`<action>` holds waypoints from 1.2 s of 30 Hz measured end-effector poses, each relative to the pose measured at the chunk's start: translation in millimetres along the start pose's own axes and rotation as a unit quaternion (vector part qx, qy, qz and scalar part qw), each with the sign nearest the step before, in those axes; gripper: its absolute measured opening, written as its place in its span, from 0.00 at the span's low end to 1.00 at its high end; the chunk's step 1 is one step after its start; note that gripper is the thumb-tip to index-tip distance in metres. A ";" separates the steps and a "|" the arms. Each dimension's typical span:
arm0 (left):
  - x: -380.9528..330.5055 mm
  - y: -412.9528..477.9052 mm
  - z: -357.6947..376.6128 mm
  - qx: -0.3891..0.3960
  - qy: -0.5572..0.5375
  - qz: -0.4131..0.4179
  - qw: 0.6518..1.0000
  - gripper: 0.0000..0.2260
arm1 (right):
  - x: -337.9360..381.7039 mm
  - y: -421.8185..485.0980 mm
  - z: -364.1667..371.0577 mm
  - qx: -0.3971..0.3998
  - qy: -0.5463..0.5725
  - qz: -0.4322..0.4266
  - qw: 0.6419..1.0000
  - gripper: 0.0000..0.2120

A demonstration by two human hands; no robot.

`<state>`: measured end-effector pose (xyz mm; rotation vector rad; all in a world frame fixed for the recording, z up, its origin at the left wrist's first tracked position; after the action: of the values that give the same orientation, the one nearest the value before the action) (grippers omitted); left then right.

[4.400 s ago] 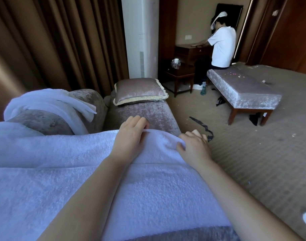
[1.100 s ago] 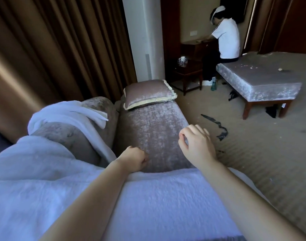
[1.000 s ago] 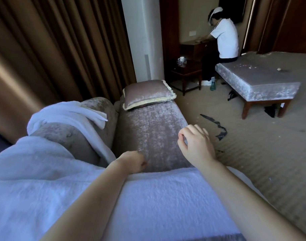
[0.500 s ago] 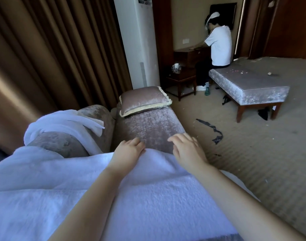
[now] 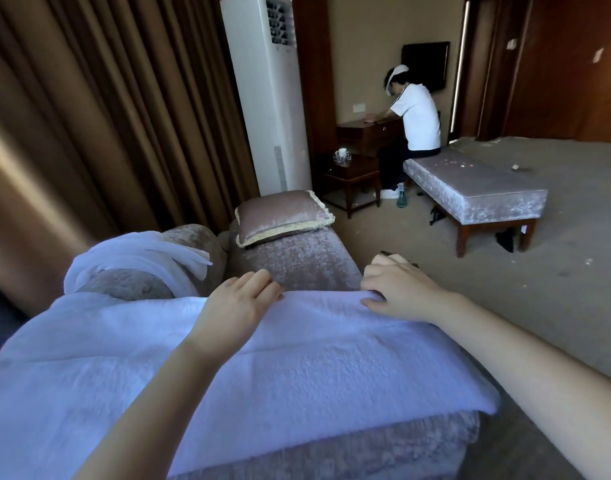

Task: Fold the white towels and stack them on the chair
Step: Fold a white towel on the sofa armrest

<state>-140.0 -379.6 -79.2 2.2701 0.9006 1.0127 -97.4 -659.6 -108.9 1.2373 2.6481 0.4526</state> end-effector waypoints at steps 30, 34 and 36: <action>-88.9 -88.6 -40.5 0.096 -0.051 0.027 0.994 0.07 | -3.3 -178.6 4.4 -0.177 -0.151 0.171 0.957 0.13; -88.7 -82.5 -42.2 0.124 -0.099 0.008 0.987 0.17 | -1.8 -205.3 37.0 -0.082 -0.062 0.112 0.988 0.22; -87.7 -61.5 -44.9 0.125 -0.097 -0.013 0.987 0.23 | -5.3 -219.8 43.8 -0.020 0.016 0.109 0.994 0.11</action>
<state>-242.0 -395.8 -132.3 2.5036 1.0186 0.6831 -238.4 -788.5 -226.4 1.5267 2.5249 0.5599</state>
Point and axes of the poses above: each hand's wrist, its own y-axis towards the middle knuckle, its own z-axis out of the palm, x = y × z, the point moved 2 cm from there along y, towards the middle knuckle, and after that the axes turned 3 degrees about y, right-handed, at the moved point
